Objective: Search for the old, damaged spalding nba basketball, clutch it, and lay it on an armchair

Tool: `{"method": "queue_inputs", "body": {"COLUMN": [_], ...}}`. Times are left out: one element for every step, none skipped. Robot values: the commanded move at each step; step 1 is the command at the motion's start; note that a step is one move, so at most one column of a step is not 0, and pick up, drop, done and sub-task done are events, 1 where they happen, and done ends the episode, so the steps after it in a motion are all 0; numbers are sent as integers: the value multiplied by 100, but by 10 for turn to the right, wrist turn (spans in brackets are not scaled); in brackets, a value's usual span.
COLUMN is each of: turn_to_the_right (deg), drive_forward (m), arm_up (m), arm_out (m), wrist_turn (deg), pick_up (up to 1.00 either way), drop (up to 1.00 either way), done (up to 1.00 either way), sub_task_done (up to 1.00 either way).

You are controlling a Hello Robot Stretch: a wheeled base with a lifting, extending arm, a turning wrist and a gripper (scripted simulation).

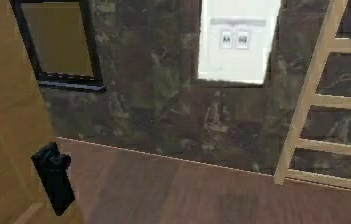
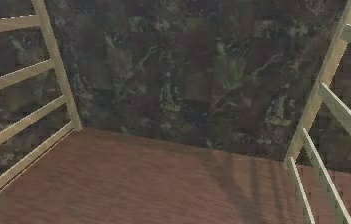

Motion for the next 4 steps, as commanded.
{"method": "queue_inputs", "body": {"turn_to_the_right": [0,240,0,-390], "drive_forward": [65,0,5,0], "arm_up": [0,0,0,0], "arm_out": [0,0,0,0], "wrist_turn": [0,0,0,0], "pick_up": [0,0,0,0], "drop": [0,0,0,0], "done": [0,0,0,0], "sub_task_done": [0,0,0,0]}}
